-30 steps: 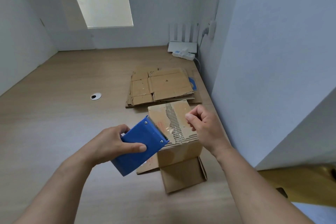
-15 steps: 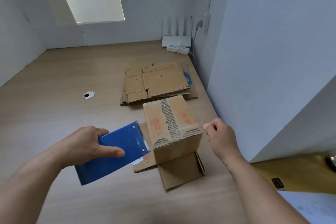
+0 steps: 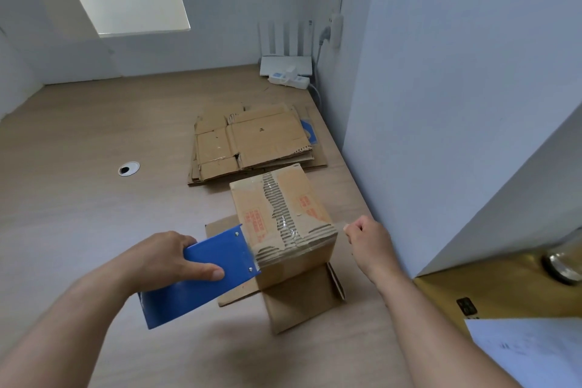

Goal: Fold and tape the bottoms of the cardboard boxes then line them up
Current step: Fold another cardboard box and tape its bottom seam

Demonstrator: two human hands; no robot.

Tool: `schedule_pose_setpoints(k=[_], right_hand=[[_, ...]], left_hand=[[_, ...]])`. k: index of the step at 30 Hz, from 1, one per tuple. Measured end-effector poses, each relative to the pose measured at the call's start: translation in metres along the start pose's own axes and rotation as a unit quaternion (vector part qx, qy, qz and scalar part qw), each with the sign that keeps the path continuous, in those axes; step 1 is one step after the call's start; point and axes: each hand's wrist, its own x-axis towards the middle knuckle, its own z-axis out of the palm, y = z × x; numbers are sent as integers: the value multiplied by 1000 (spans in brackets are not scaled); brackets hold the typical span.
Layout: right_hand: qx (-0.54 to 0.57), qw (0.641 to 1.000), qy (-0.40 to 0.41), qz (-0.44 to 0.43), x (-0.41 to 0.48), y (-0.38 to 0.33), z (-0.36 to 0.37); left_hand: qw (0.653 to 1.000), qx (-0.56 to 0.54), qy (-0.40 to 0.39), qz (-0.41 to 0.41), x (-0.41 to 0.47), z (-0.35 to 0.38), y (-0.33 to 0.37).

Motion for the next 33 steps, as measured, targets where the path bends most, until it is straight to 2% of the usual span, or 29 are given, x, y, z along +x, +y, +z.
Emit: schedule_pose_setpoints(k=[5, 9, 11, 13, 14, 15, 17, 19, 21, 27, 33], right_hand=[[43, 995, -86, 36, 10, 0, 6], [118, 973, -158, 119, 13, 3, 7], [74, 971, -159, 160, 15, 6, 6], [-82, 974, -131, 167, 14, 14, 2], [-146, 974, -87, 147, 12, 19, 0], [-162, 980, -33, 111, 10, 20, -1], [-114, 992, 42, 19, 5, 11, 1], [-128, 990, 26, -46, 4, -2, 13], [-174, 982, -20, -69, 4, -9, 29], [-167, 983, -28, -65, 6, -10, 38], [-161, 984, -38, -70, 4, -14, 38]], left_hand=[[999, -34, -9, -35, 12, 12, -5], [998, -40, -14, -44, 16, 16, -6], [998, -40, -10, -47, 16, 16, -4], [998, -36, -4, -43, 16, 15, -4], [999, -25, -3, -42, 15, 16, -4], [999, -12, 0, -42, 15, 16, -4], [999, 7, 11, -48, 15, 15, -5], [998, 10, 8, -57, 15, 15, -5], [997, -5, -5, -71, 14, 14, -2], [994, -43, -54, -85, 9, 13, -4], [992, -85, -49, -75, -4, 9, -12]])
